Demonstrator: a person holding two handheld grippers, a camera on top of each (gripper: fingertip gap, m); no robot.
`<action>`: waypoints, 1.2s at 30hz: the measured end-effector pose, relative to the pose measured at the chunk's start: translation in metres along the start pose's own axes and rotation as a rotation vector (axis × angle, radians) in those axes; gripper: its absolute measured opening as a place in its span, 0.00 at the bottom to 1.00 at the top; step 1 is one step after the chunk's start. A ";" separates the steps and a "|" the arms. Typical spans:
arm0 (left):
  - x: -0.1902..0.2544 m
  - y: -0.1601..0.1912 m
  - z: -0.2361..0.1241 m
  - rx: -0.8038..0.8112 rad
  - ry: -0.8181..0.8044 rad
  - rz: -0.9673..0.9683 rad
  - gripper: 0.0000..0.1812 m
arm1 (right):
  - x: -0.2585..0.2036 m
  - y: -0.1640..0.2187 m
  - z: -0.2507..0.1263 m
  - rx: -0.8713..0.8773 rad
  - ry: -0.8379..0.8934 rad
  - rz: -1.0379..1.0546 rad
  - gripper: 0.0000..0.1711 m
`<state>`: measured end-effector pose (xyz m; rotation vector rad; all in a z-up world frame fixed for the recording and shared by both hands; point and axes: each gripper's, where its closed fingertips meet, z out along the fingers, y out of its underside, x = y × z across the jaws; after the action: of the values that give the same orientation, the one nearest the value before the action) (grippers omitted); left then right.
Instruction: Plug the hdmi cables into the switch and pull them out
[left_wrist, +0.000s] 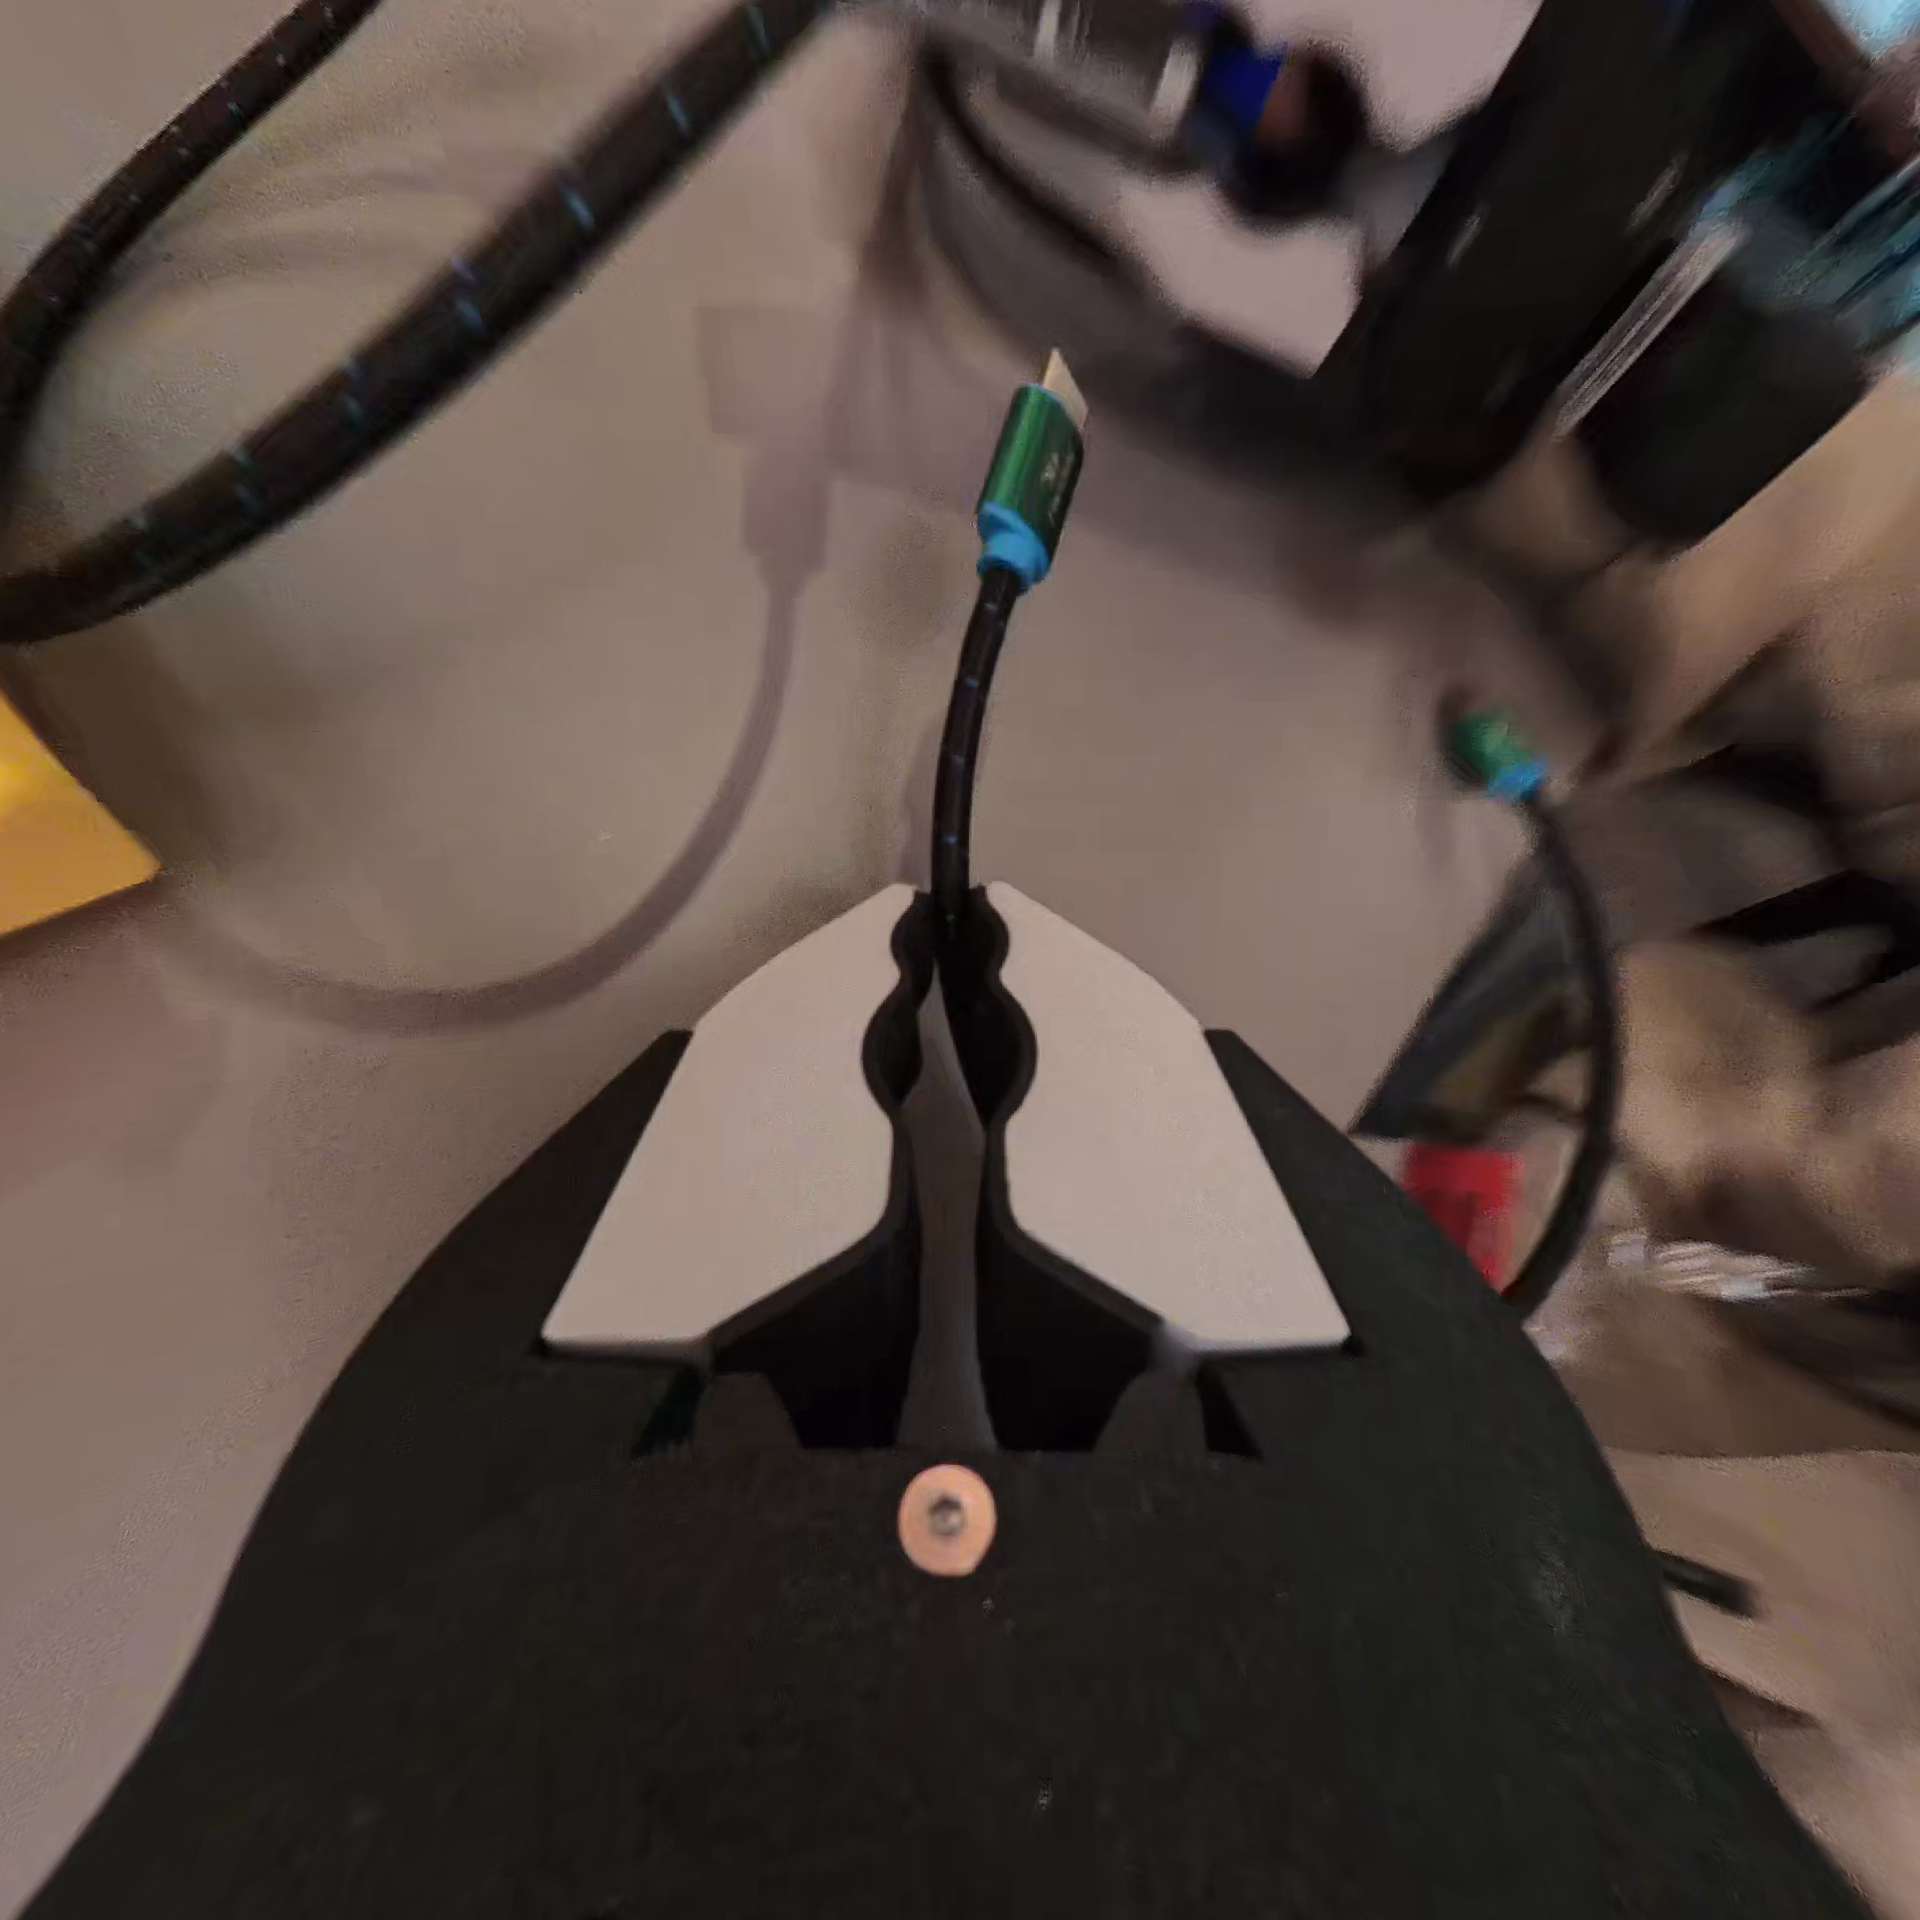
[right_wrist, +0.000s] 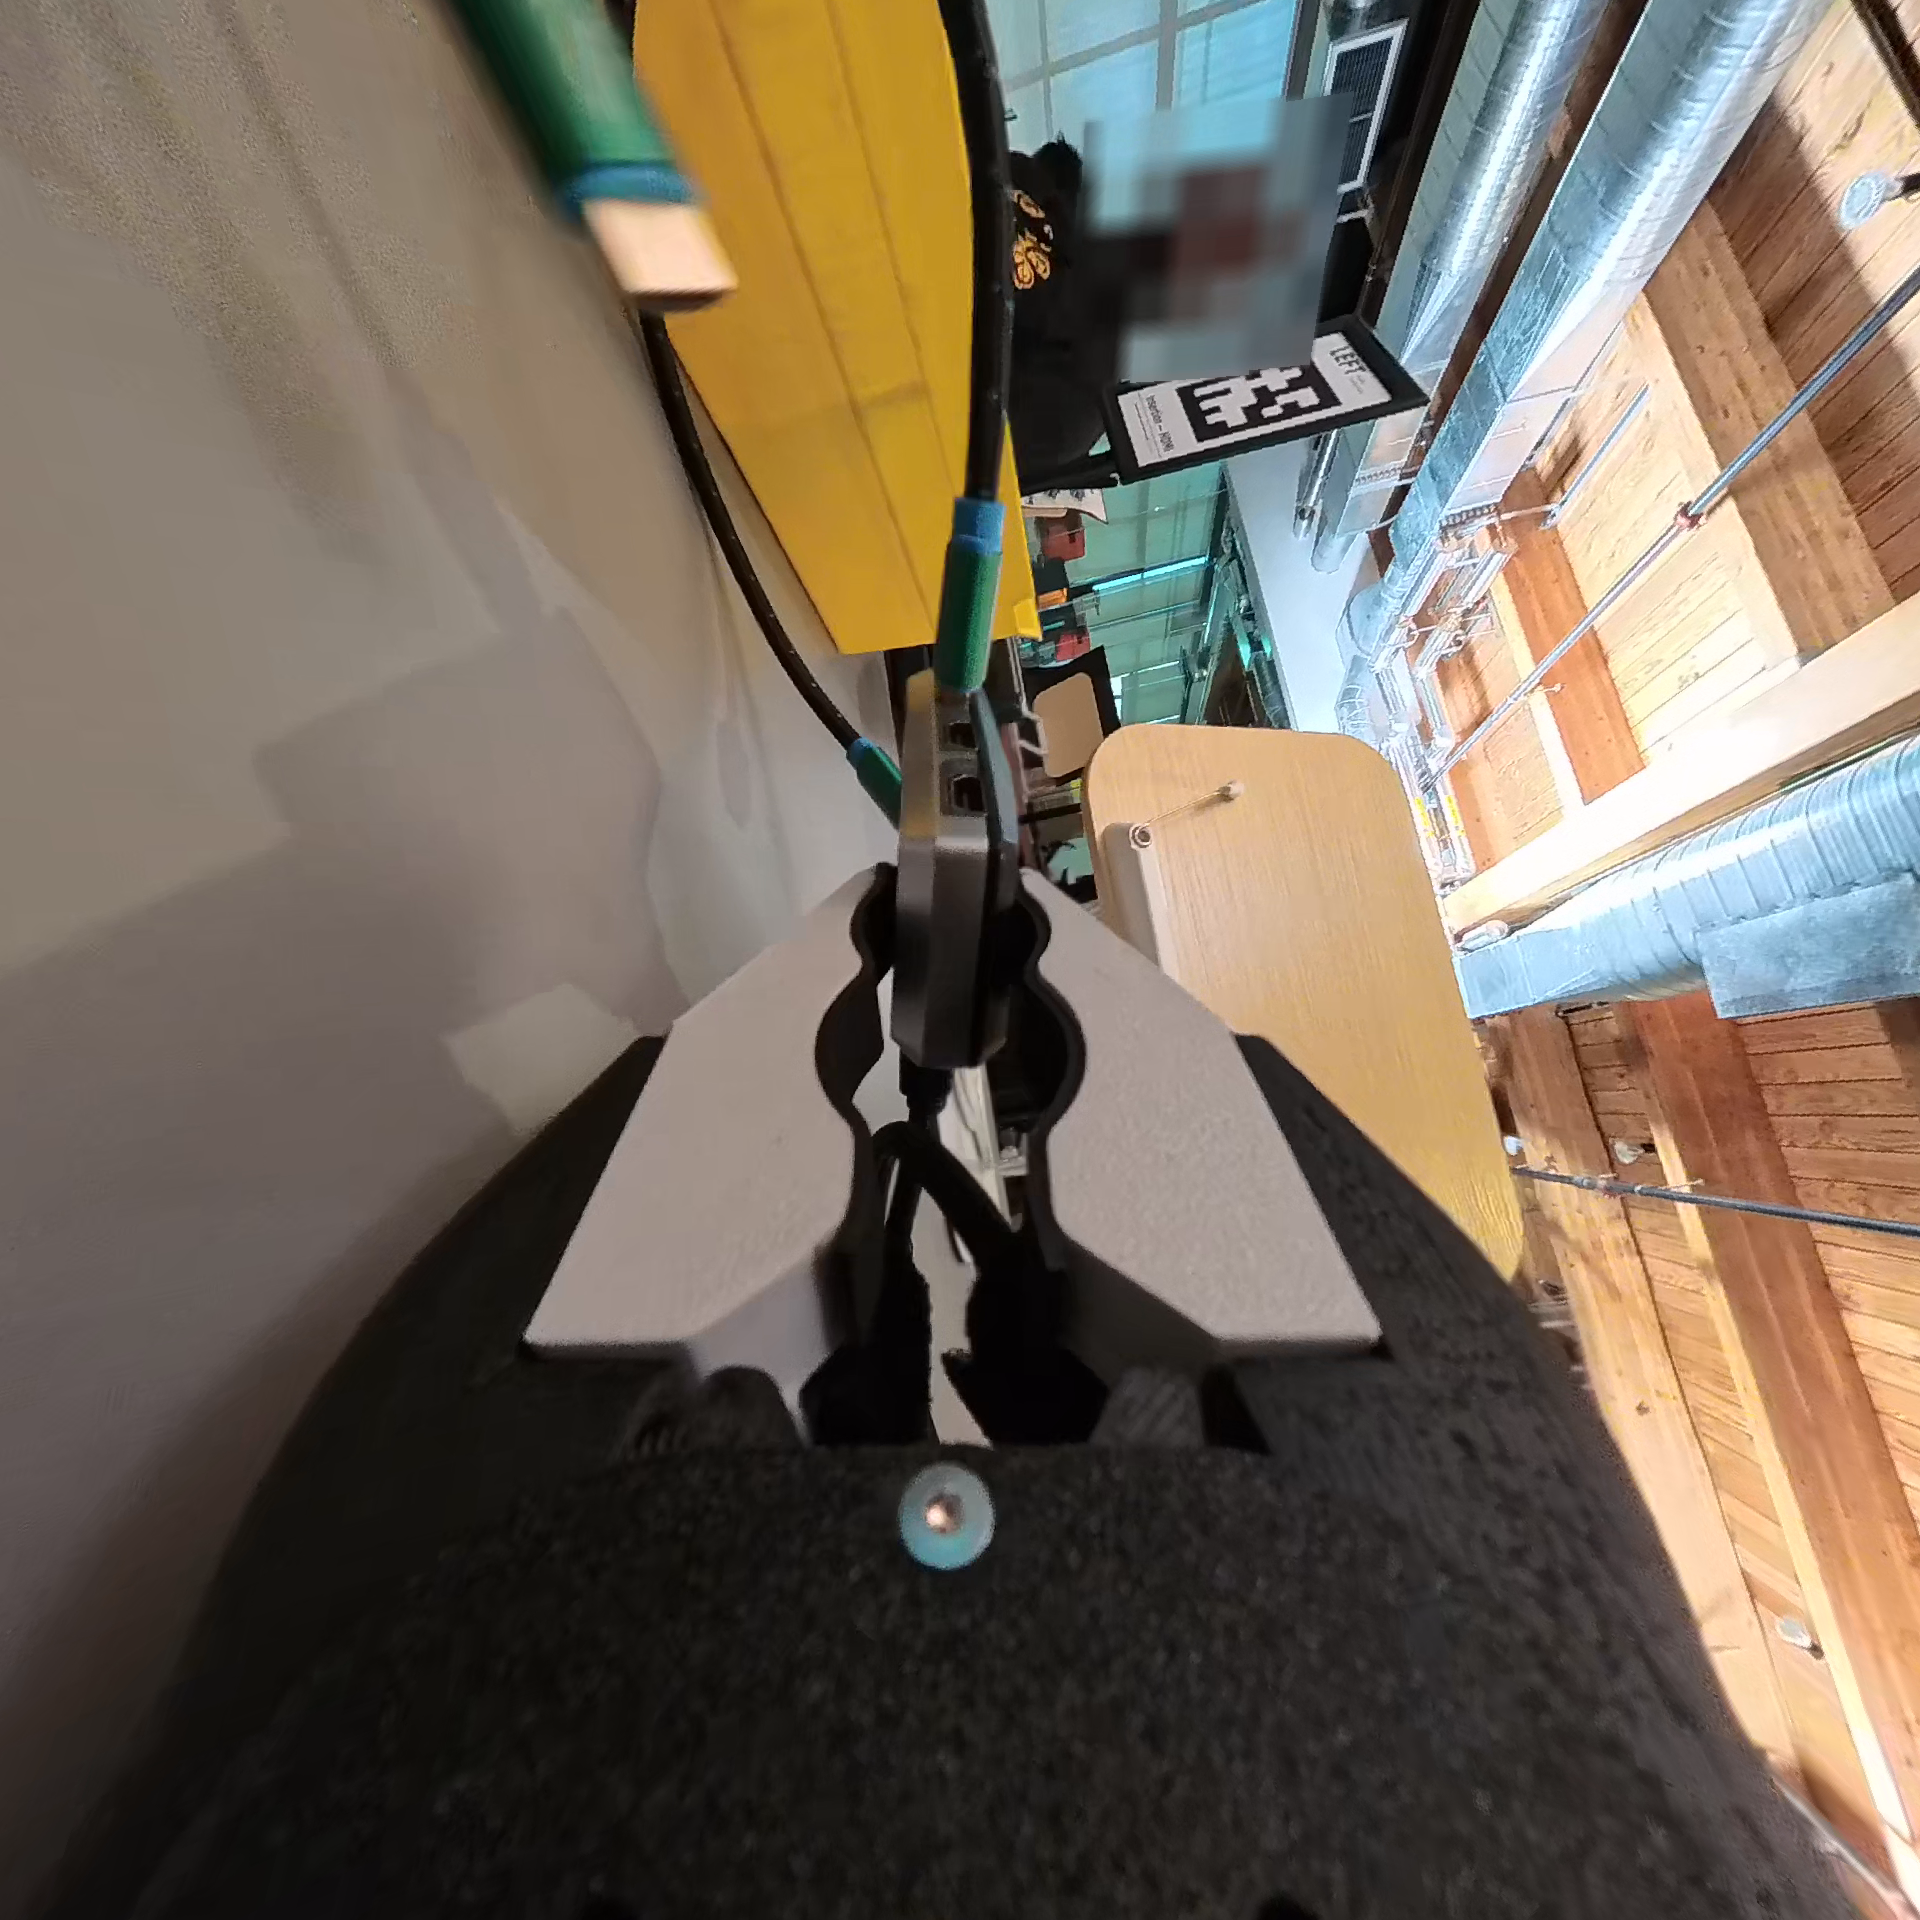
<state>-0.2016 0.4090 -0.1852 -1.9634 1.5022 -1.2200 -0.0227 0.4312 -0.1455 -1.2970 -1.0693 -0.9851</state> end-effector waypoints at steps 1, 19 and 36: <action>0.007 -0.007 -0.002 0.041 0.065 -0.072 0.03 | 0.001 -0.001 -0.001 0.003 0.009 -0.012 0.11; 0.028 -0.038 0.016 0.133 0.309 -0.435 0.03 | 0.012 -0.021 -0.007 0.040 0.127 -0.202 0.11; 0.021 -0.037 0.021 0.161 0.374 -0.608 0.03 | 0.009 -0.027 -0.004 0.036 0.140 -0.283 0.11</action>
<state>-0.1615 0.3993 -0.1613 -2.2447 0.9145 -1.9782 -0.0465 0.4260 -0.1306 -1.0487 -1.1756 -1.2434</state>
